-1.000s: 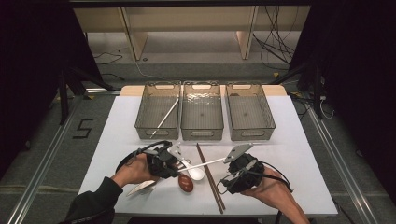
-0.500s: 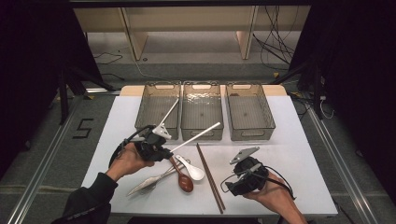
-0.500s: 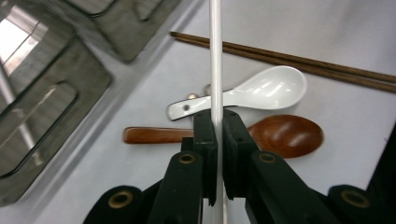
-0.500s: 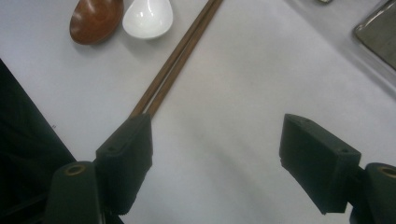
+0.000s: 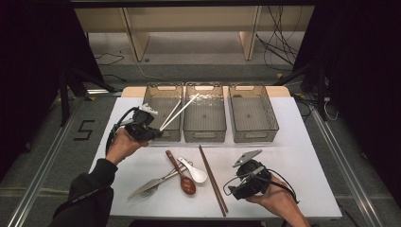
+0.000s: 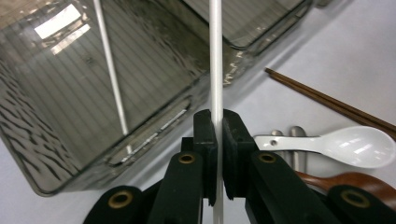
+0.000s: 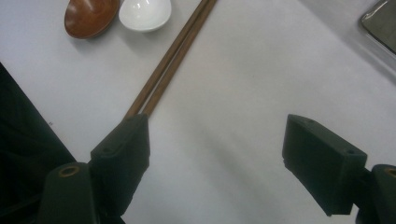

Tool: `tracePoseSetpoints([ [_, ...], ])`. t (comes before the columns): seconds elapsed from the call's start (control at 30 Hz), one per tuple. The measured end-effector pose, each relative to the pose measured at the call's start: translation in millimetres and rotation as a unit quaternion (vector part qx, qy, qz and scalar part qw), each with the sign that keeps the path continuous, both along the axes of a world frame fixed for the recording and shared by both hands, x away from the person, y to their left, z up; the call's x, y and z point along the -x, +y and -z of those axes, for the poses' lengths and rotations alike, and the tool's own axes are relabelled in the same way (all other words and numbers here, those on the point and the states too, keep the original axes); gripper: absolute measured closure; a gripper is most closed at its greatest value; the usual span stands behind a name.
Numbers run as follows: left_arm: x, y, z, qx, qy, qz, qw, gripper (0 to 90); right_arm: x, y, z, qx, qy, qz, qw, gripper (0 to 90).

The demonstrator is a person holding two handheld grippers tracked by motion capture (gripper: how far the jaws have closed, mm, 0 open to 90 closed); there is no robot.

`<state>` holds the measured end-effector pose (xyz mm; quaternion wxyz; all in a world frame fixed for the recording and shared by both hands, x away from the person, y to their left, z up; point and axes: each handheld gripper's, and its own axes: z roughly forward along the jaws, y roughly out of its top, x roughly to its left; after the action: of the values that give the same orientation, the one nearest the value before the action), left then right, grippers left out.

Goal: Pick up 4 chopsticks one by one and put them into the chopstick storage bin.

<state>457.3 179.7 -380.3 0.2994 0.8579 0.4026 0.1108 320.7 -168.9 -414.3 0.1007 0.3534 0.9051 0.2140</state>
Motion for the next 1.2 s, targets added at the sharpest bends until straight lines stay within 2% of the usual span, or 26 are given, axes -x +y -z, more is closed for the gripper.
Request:
tracePoseSetpoints([
  [0.33,-39.9,15.2,3.5,0.004,0.005,-0.06,0.9982,85.5,0.9,0.8,1.1,-0.001,0.004,-0.006,1.0,24.2],
  [0.57,-59.9,21.9,10.0,0.003,0.013,-0.084,0.9964,85.5,1.4,1.1,0.5,-0.005,0.005,-0.009,0.9999,24.3],
  [0.9,-72.2,23.1,11.7,-0.011,0.015,-0.095,0.9953,85.3,1.4,1.6,1.5,-0.003,0.007,-0.012,0.9999,24.5],
  [1.2,-76.6,27.0,23.0,-0.005,0.023,-0.111,0.9936,85.2,2.1,2.7,1.6,-0.001,0.009,-0.015,0.9998,24.5],
])
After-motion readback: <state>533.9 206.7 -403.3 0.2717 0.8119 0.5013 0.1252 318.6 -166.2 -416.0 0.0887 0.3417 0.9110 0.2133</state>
